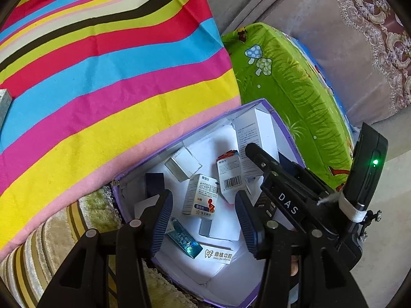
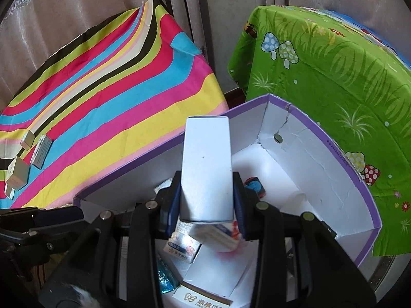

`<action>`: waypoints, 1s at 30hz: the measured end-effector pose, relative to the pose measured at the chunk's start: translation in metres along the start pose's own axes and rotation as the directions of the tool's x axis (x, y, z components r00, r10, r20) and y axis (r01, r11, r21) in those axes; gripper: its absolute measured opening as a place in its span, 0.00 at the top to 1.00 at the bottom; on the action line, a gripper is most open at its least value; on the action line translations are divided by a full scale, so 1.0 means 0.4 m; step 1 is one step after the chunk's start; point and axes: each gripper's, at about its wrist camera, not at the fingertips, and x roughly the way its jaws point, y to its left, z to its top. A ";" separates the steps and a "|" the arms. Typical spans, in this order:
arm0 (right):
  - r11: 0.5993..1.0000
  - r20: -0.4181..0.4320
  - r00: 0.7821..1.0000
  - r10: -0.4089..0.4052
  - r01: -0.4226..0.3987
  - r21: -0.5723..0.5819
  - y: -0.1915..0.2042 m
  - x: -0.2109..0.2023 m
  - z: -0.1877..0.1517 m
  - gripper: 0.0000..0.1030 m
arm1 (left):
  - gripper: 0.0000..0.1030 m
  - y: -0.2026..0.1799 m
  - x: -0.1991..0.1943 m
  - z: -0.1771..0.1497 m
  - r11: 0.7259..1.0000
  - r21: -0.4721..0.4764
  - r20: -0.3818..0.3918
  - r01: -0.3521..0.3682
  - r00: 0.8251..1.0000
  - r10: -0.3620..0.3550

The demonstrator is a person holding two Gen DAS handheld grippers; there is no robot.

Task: Organize rigid objects
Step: 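Carry both boxes into the cardboard box and open both grippers, then return both grippers to the striped cloth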

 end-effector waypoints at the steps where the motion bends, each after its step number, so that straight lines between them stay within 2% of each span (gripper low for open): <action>1: 1.000 0.000 1.000 0.000 0.000 -0.001 0.001 -0.001 0.000 0.61 | 0.50 -0.001 -0.002 0.000 1.000 0.002 0.005 -0.005 1.000 0.005; 6: 1.000 -0.004 1.000 0.006 -0.006 0.001 0.003 0.000 0.001 0.58 | 0.50 -0.001 -0.017 -0.001 1.000 0.013 0.024 -0.025 0.999 0.025; 8: 1.000 -0.005 1.000 0.009 -0.009 0.003 0.005 0.000 0.001 0.39 | 0.50 0.001 -0.023 -0.001 0.999 0.015 0.031 -0.032 0.999 0.032; 10: 1.000 0.004 1.000 0.007 -0.007 0.000 0.010 -0.006 0.001 0.30 | 0.50 0.004 -0.028 0.000 0.999 0.011 0.038 -0.036 0.999 0.036; 16: 1.000 0.009 1.000 0.016 -0.016 -0.014 0.034 -0.023 0.010 0.29 | 0.49 0.011 -0.071 -0.002 0.998 0.012 0.088 -0.059 0.994 0.058; 21: 0.998 0.030 0.999 0.042 -0.040 -0.052 0.087 -0.054 0.028 0.27 | 0.44 0.034 -0.149 0.000 0.994 0.019 0.173 -0.107 0.980 0.102; 27: 0.992 0.072 0.993 0.093 -0.086 -0.096 0.177 -0.099 0.071 0.26 | 0.37 0.109 -0.279 0.016 0.982 0.009 0.298 -0.186 0.938 0.175; 30: 0.988 0.111 0.986 0.122 -0.110 -0.112 0.250 -0.128 0.113 0.23 | 0.36 0.161 -0.346 0.015 0.959 0.027 0.378 -0.282 0.891 0.251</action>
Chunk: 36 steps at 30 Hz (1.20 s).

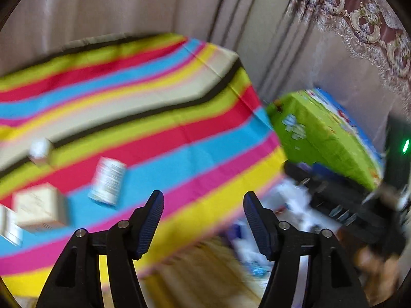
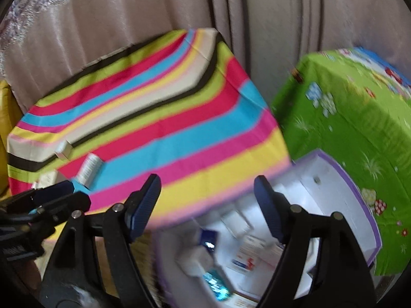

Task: Organize rigid objects
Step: 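Return both grippers to the striped cloth, then grasp the white plug adapter with the left gripper while the right approaches the white medicine box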

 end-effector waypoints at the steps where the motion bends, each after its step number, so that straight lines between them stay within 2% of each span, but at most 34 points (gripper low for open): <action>1: 1.000 0.011 1.000 0.005 -0.005 -0.001 0.020 -0.003 0.014 0.19 | 0.36 0.024 -0.013 0.003 0.999 0.018 0.022 -0.033 0.999 0.032; 3: 1.000 0.042 0.999 0.013 -0.013 0.004 0.072 -0.011 0.047 0.17 | 0.36 0.096 -0.038 0.005 0.995 0.020 0.047 -0.096 0.994 0.095; 4: 1.000 0.056 0.998 0.022 -0.022 0.009 0.102 -0.016 0.065 0.16 | 0.36 0.119 -0.044 0.007 0.994 0.008 0.048 -0.106 0.993 0.105; 6: 0.999 0.080 0.996 0.048 -0.049 0.012 0.160 -0.022 0.094 0.16 | 0.36 0.206 -0.066 0.007 0.989 -0.047 0.055 -0.137 0.989 0.139; 10: 0.995 0.114 0.989 0.095 -0.097 0.007 0.282 -0.028 0.133 0.14 | 0.36 0.335 -0.110 0.000 0.967 -0.095 0.069 -0.236 0.968 0.243; 14: 0.992 0.117 0.985 0.125 -0.128 0.016 0.385 -0.015 0.142 0.13 | 0.36 0.462 -0.157 -0.021 0.949 -0.183 0.073 -0.255 0.959 0.272; 17: 0.991 0.130 0.985 0.114 -0.123 0.059 0.435 0.005 0.136 0.13 | 0.36 0.537 -0.186 -0.048 0.926 -0.226 0.076 -0.301 0.943 0.325; 20: 0.992 0.155 0.985 0.080 -0.094 0.087 0.466 0.032 0.098 0.13 | 0.36 0.609 -0.202 -0.082 0.913 -0.271 0.070 -0.306 0.939 0.336; 22: 0.993 0.148 0.985 0.086 -0.096 0.063 0.485 0.069 0.066 0.13 | 0.36 0.643 -0.214 -0.103 0.909 -0.293 0.082 -0.296 0.939 0.333; 24: 0.992 0.150 0.984 0.099 -0.109 0.062 0.483 0.093 0.039 0.13 | 0.36 0.687 -0.229 -0.132 0.909 -0.323 0.102 -0.263 0.945 0.309; 27: 0.996 0.096 0.991 0.088 -0.091 0.019 0.483 0.152 -0.014 0.13 | 0.36 0.760 -0.239 -0.178 0.898 -0.383 0.114 -0.217 0.954 0.279; 30: 0.997 0.011 0.997 0.081 -0.081 0.014 0.477 0.204 -0.034 0.13 | 0.38 0.817 -0.238 -0.208 0.863 -0.423 0.073 -0.276 0.939 0.336; 34: 0.995 -0.034 0.995 0.096 -0.097 -0.018 0.489 0.228 -0.038 0.13 | 0.39 0.848 -0.226 -0.224 0.857 -0.420 0.043 -0.298 0.937 0.347; 36: 0.993 -0.029 0.995 0.092 -0.094 -0.070 0.510 0.226 -0.044 0.13 | 0.39 0.845 -0.197 -0.223 0.871 -0.377 0.015 -0.315 0.938 0.346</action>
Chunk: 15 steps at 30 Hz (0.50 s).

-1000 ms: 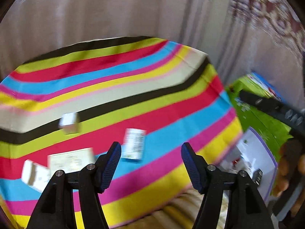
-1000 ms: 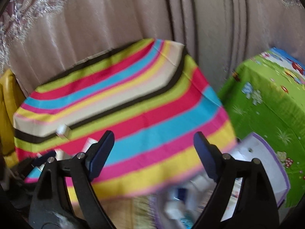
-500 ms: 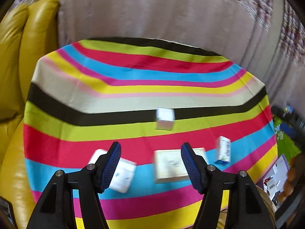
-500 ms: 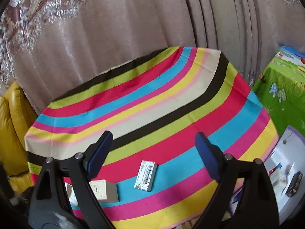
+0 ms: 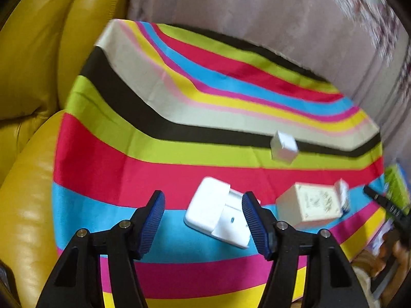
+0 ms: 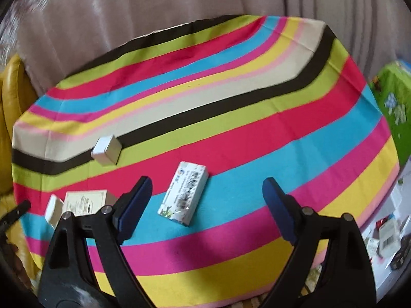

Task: Organize rigid objects
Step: 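Grasp the white plug adapter with the left gripper while the right approaches the white medicine box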

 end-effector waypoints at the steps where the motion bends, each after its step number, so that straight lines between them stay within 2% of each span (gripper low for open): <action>1: 0.999 0.002 1.000 -0.007 0.007 -0.033 0.015 0.000 -0.002 0.13 | 0.41 -0.008 0.016 -0.005 1.000 0.020 -0.021 0.009 1.000 -0.009; 3: 0.997 0.005 1.000 -0.017 0.017 -0.069 0.035 0.002 -0.005 0.13 | 0.44 -0.024 0.044 -0.013 0.998 0.059 -0.059 0.027 0.998 -0.024; 5: 0.995 0.005 1.000 -0.030 0.030 -0.094 0.045 0.005 -0.008 0.13 | 0.46 -0.031 0.068 -0.012 0.997 0.082 -0.080 0.014 0.997 -0.007; 12: 0.993 -0.067 0.997 -0.048 0.041 -0.108 0.046 0.044 -0.015 0.13 | 0.46 -0.020 0.113 -0.016 0.996 0.085 -0.122 0.022 0.992 -0.012; 14: 0.992 -0.081 0.996 -0.048 0.038 -0.118 0.051 0.051 -0.017 0.13 | 0.61 -0.014 0.124 -0.018 0.997 0.079 -0.139 0.021 0.990 -0.010; 15: 0.991 -0.085 0.995 -0.049 0.038 -0.126 0.054 0.054 -0.019 0.13 | 0.63 -0.013 0.127 -0.019 0.997 0.077 -0.144 0.022 0.990 -0.011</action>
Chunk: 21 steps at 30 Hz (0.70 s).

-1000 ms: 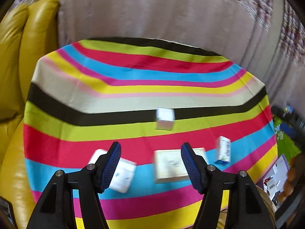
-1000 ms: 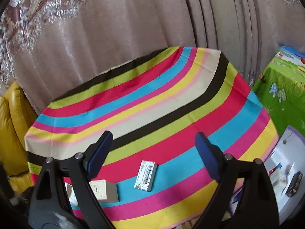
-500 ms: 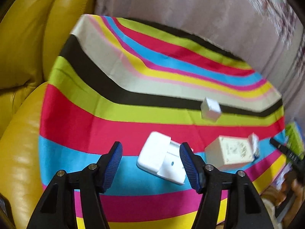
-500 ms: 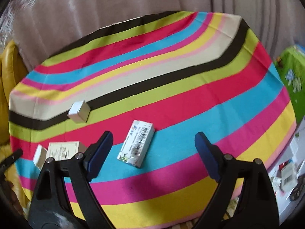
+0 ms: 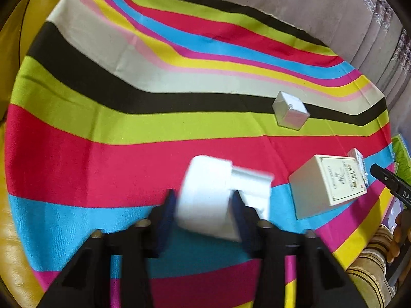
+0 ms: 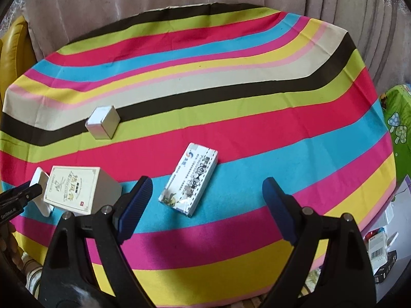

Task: Organize rigid objects
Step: 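Grasp the white plug adapter with the left gripper while the right approaches the white medicine box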

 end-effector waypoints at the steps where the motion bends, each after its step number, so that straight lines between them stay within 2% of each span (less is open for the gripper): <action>1: 1.000 -0.001 1.000 -0.001 0.001 -0.005 0.003 0.001 0.000 0.14 | 0.63 -0.002 -0.001 -0.002 1.000 0.004 0.000 0.001 1.000 -0.001; 6: 1.000 -0.020 1.000 -0.001 0.001 -0.011 0.005 0.010 -0.002 0.14 | 0.63 -0.028 -0.016 -0.011 0.999 0.052 0.002 -0.004 1.000 0.004; 12: 1.000 -0.051 0.999 0.010 -0.010 0.000 -0.001 0.026 -0.003 0.14 | 0.63 -0.026 -0.033 -0.014 1.000 -0.011 -0.003 -0.023 1.000 0.023; 17: 1.000 -0.083 0.996 0.023 -0.023 -0.008 0.003 0.043 -0.006 0.20 | 0.63 -0.042 -0.054 -0.013 0.999 -0.039 0.014 -0.034 0.999 0.034; 21: 0.998 -0.105 0.993 0.051 -0.053 -0.014 0.008 0.058 -0.004 0.26 | 0.63 -0.080 -0.071 -0.009 0.997 -0.036 0.041 -0.075 0.996 0.076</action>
